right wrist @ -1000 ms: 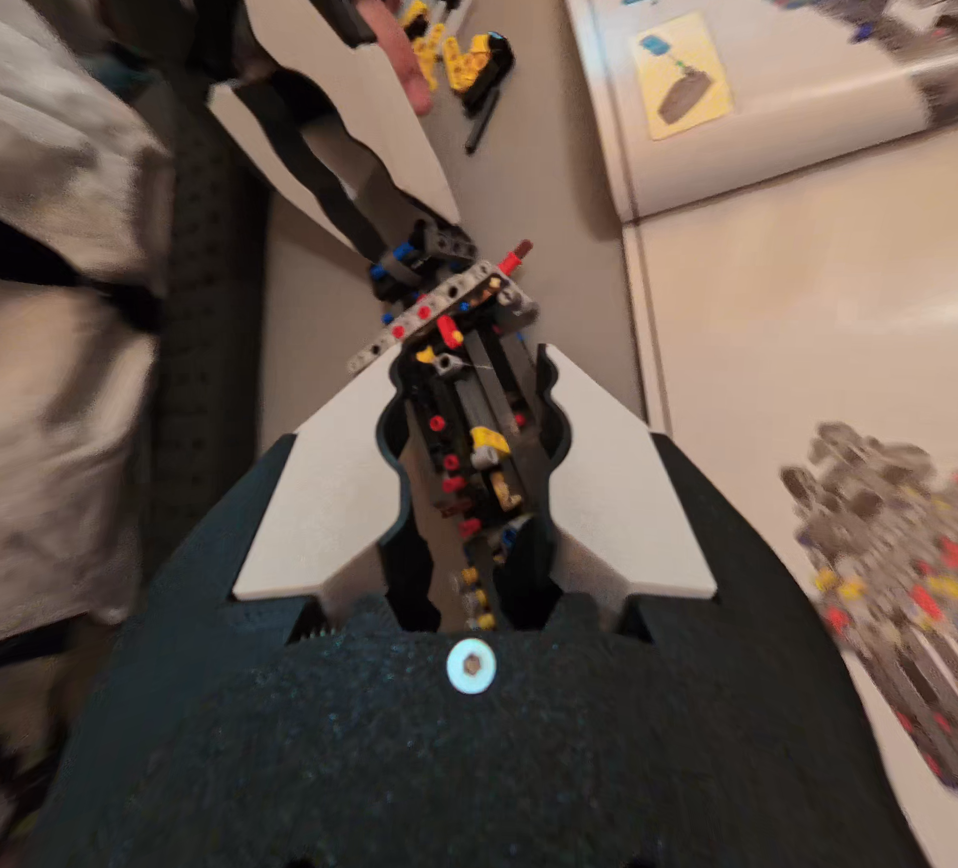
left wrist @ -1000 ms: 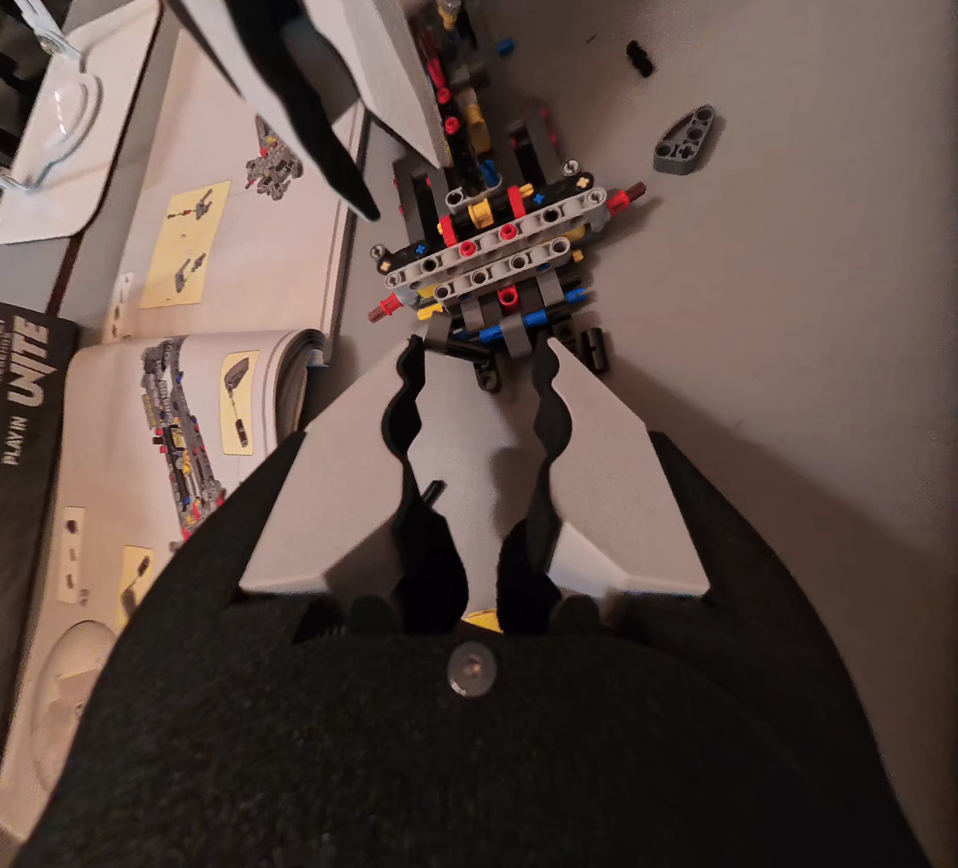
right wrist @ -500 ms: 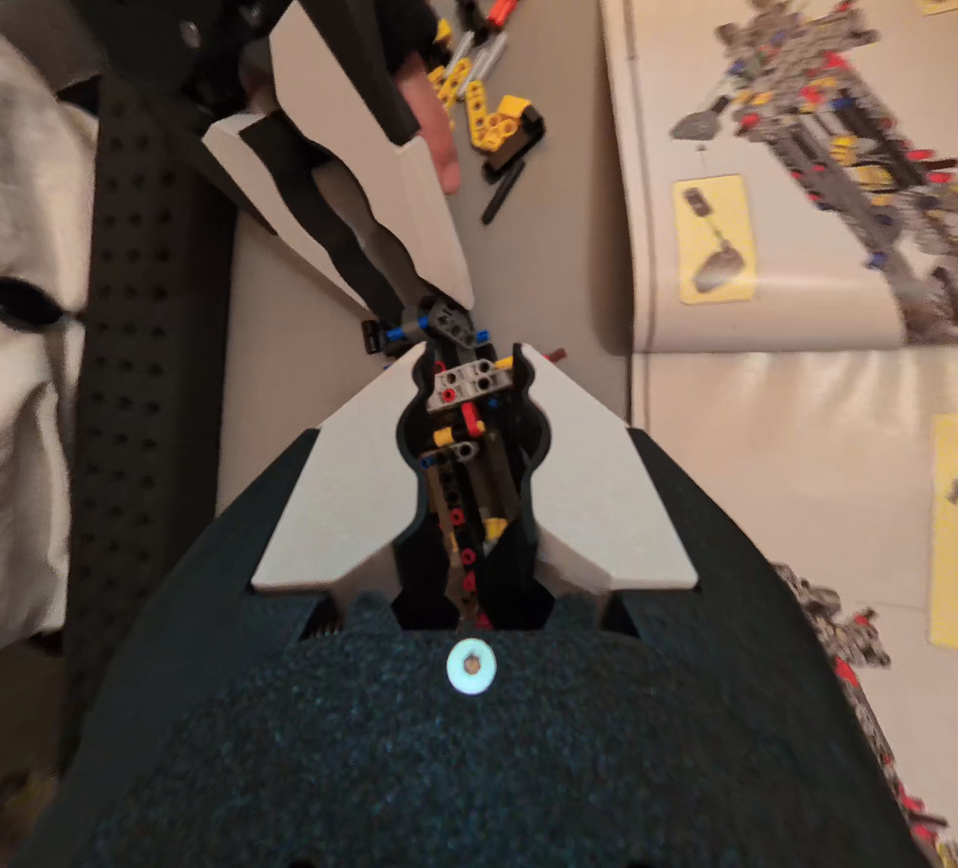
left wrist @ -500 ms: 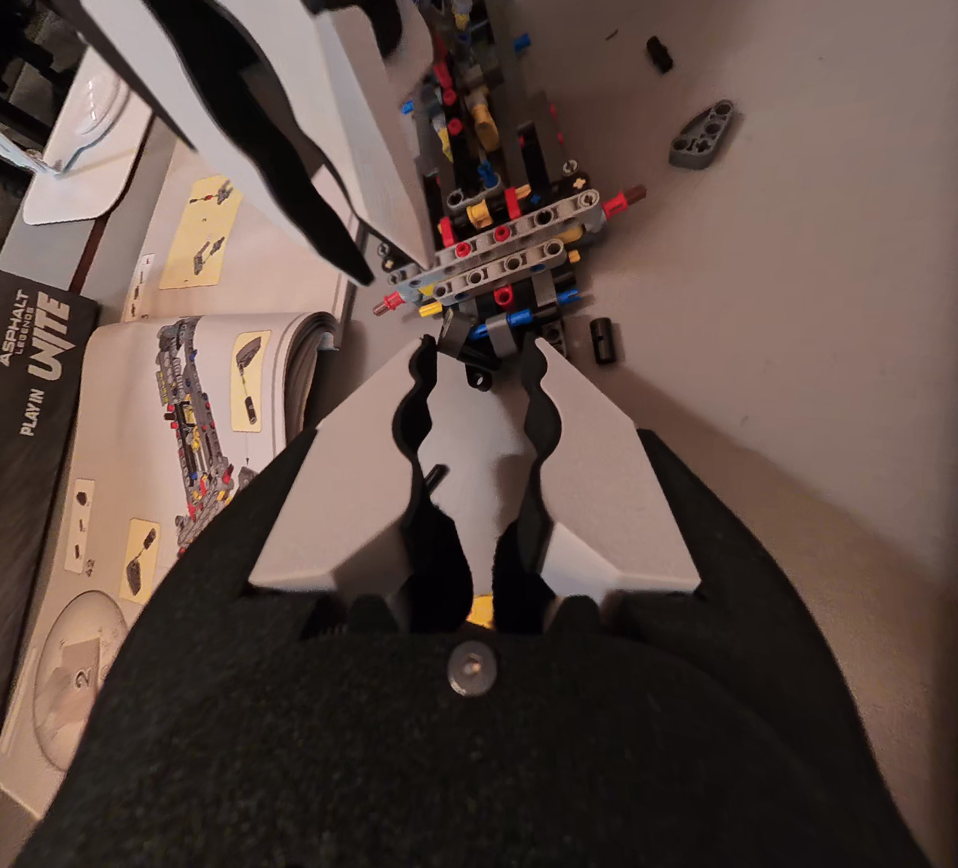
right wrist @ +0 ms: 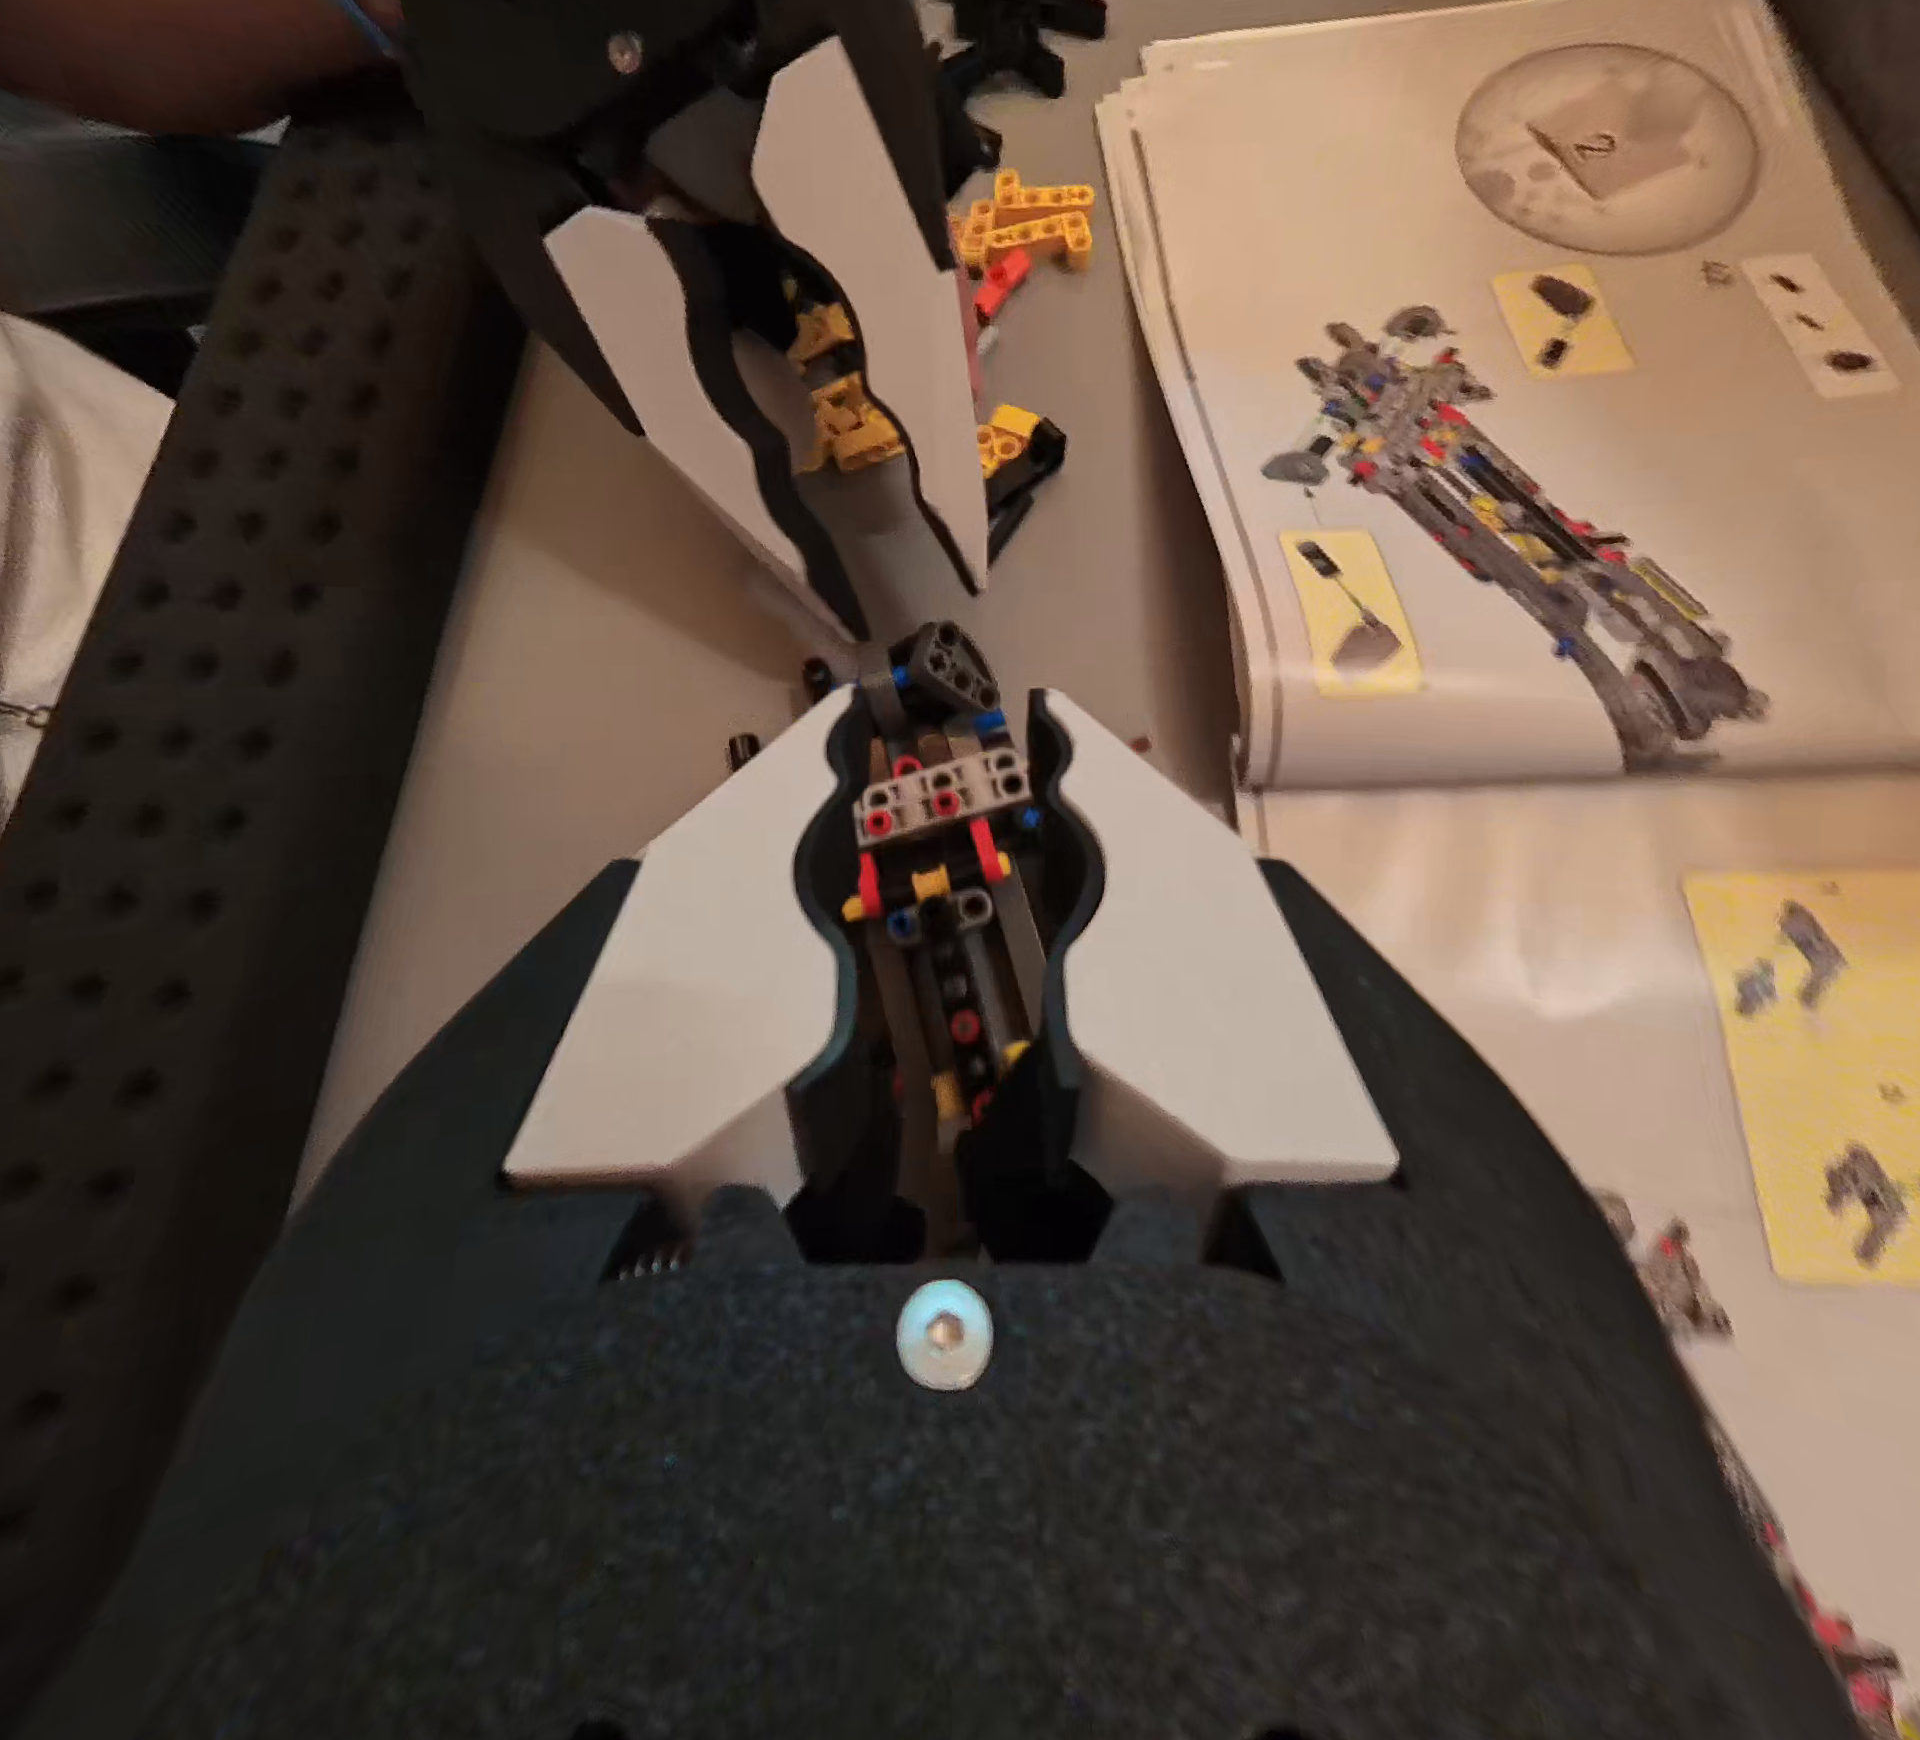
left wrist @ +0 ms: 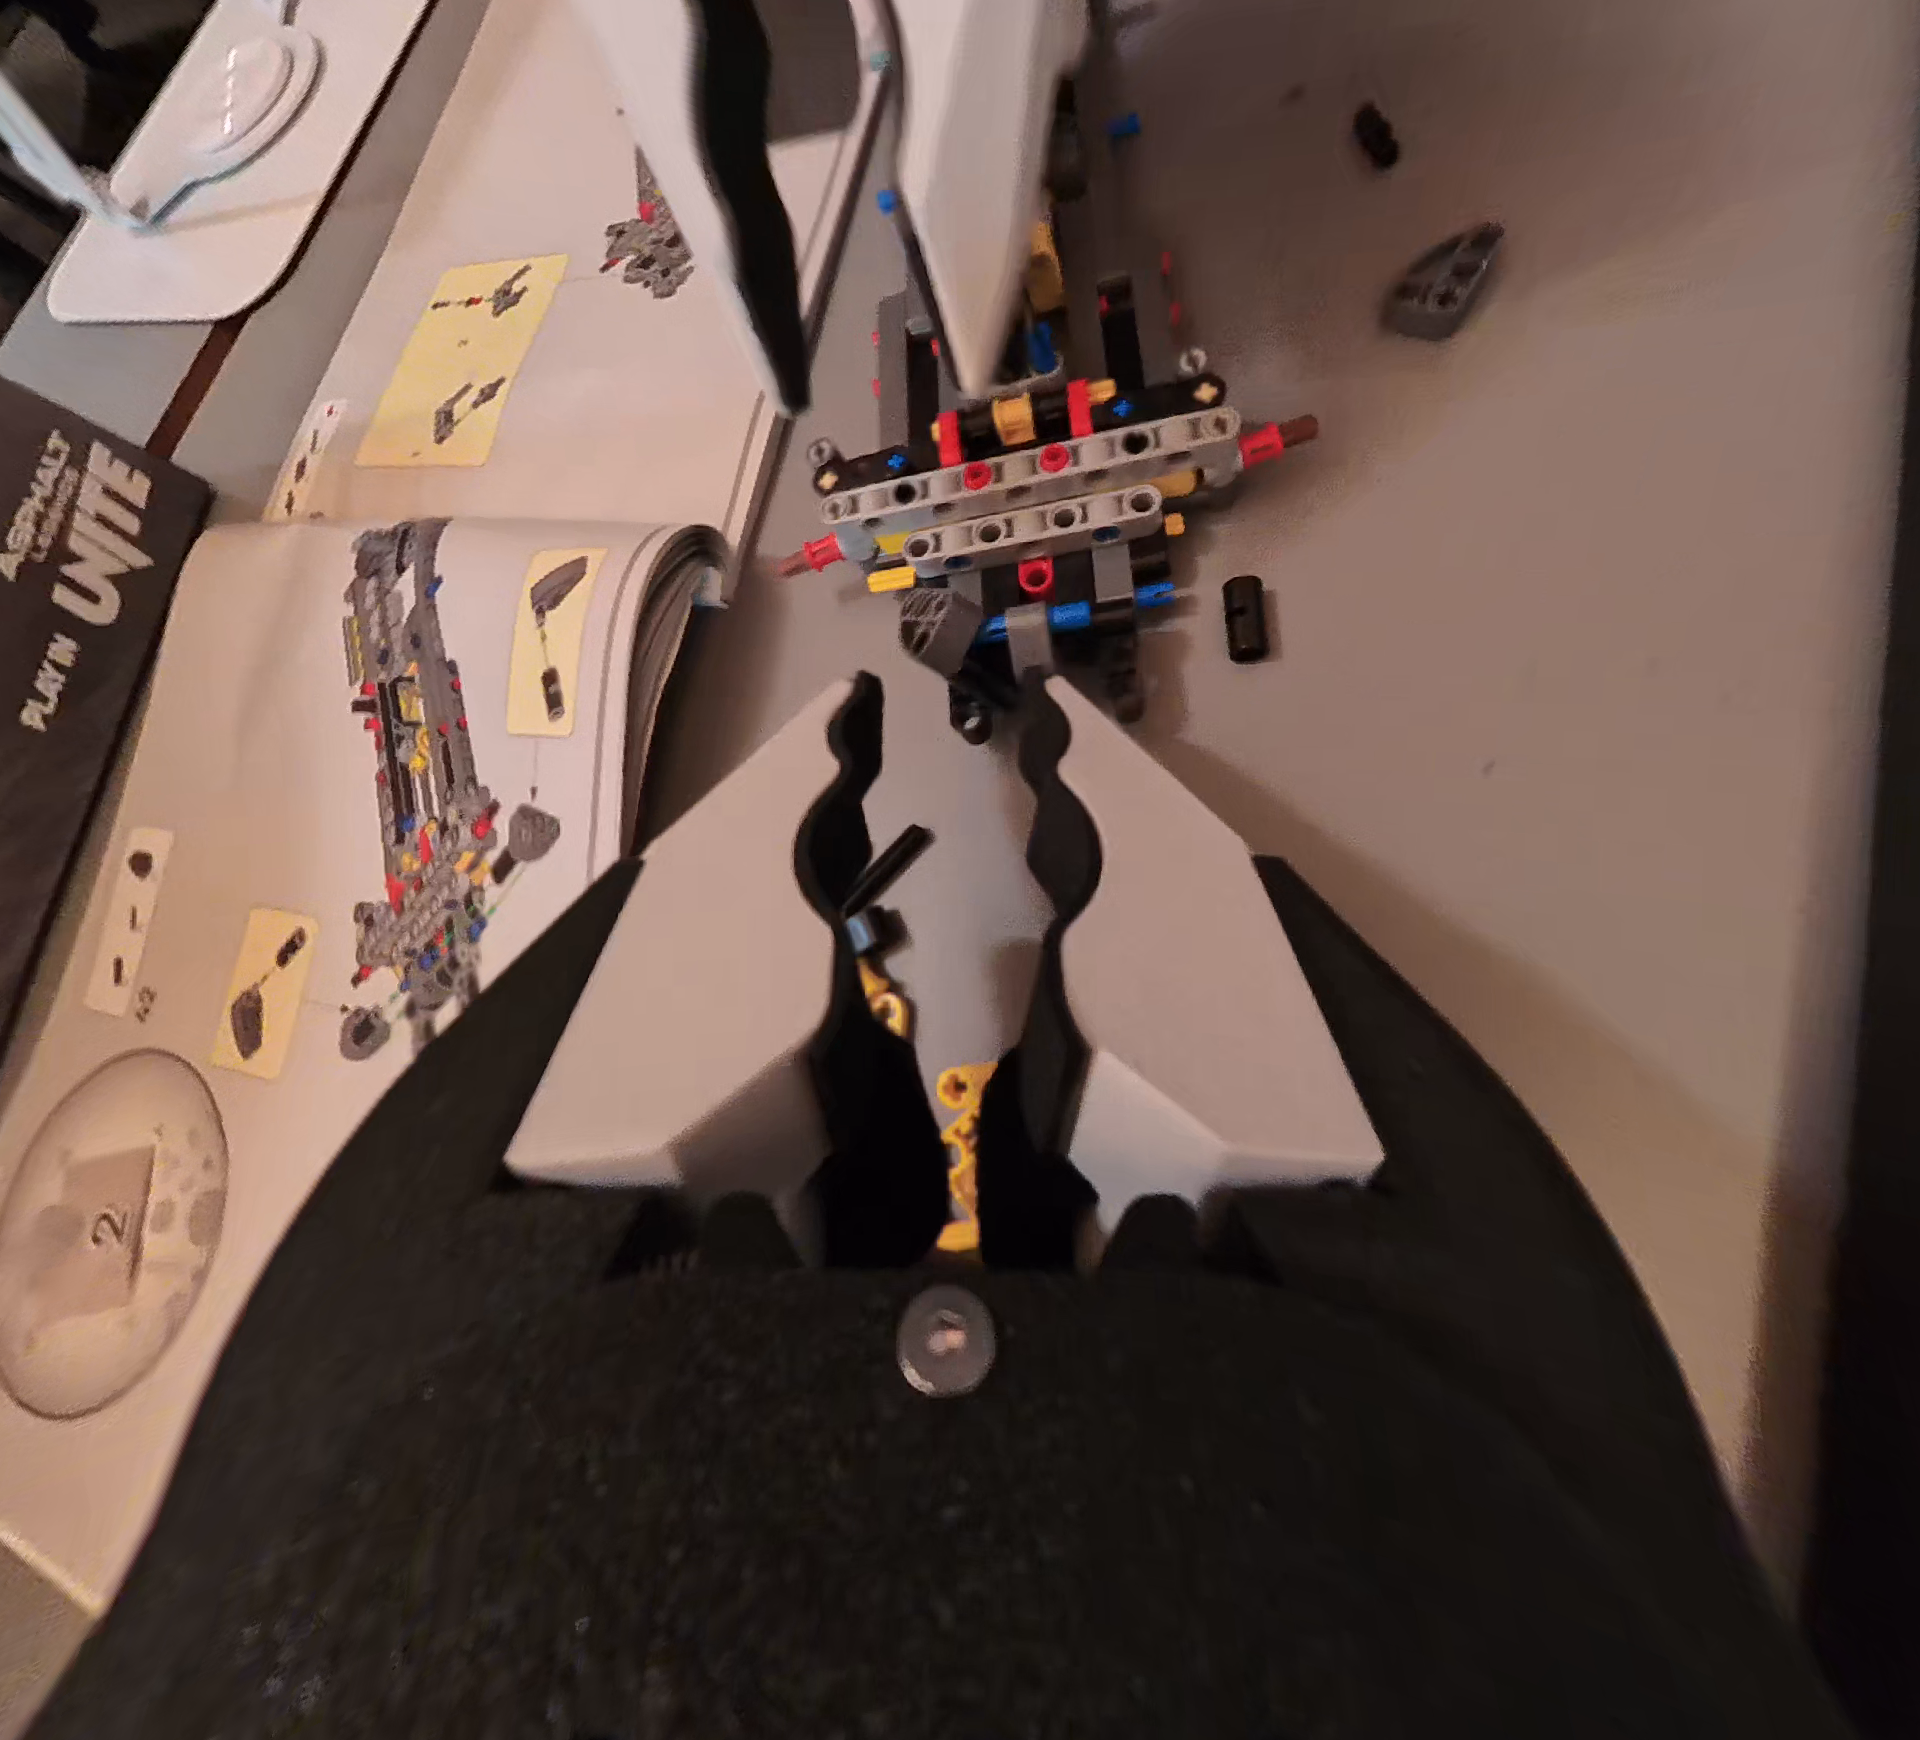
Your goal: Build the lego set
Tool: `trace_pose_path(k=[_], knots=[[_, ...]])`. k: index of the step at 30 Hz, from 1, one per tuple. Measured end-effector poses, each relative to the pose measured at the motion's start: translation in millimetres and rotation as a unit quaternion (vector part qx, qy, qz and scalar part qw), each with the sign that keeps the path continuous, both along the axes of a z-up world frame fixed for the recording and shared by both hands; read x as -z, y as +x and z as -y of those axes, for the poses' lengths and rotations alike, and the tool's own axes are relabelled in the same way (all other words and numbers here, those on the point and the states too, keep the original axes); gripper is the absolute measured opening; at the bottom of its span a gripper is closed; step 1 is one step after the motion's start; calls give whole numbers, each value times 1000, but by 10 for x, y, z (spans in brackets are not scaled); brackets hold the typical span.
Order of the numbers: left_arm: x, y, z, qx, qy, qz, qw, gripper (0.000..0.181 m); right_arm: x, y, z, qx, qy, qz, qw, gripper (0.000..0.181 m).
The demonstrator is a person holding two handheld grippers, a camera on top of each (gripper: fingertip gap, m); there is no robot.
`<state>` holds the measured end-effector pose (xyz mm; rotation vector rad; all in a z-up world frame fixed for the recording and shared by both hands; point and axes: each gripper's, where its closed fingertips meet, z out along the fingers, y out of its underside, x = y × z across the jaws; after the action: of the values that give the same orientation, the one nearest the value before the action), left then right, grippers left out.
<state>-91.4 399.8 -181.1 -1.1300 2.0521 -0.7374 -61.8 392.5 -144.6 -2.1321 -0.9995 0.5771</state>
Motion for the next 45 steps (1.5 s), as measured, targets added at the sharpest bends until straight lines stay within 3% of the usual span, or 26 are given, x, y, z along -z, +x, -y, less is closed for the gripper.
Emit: trace_pose_path(k=[5, 8, 12, 16, 21, 24, 29, 33, 34, 38, 43, 45], knots=[[-114, -10, -16, -48, -78, 0, 996, 20, 218, -186, -45, -85, -1, 91, 992, 26], [-174, -128, 17, -128, -129, -27, 983, 24, 220, -215, -13, -130, -30, 100, 986, 25], [-103, -199, 224, -258, -215, -38, 941, 35, 228, -197, -22, -189, -42, 113, 975, 29], [-119, -117, 303, -356, -302, -5, 885, 38, 426, -195, -22, -236, -75, 152, 957, 29], [47, -58, 158, -408, -285, -37, 867, 41, 441, -207, -91, -256, -56, 155, 953, 8], [169, -57, 177, -410, -265, -92, 868, 49, 419, -153, -161, -235, -70, 151, 958, 7], [192, 7, 171, -426, -239, -96, 867, 35, 100, -73, -357, -164, -31, 66, 984, 7], [197, 30, 146, -424, -212, -115, 873, 33, -155, 150, -507, -50, 34, 10, 998, 7], [188, 30, 140, -419, -207, -119, 876, 23, -189, 224, -510, -20, 49, 5, 999, 7], [153, -21, -219, -426, -128, -114, 888, 17, -333, 359, -373, 77, 108, -35, 991, 7], [37, 33, -288, -413, -189, -91, 886, 26, -130, 440, -285, 133, 136, 1, 982, 7], [11, -21, -248, -410, -193, -88, 887, 25, -175, 422, -337, 143, 158, -8, 977, 7]])
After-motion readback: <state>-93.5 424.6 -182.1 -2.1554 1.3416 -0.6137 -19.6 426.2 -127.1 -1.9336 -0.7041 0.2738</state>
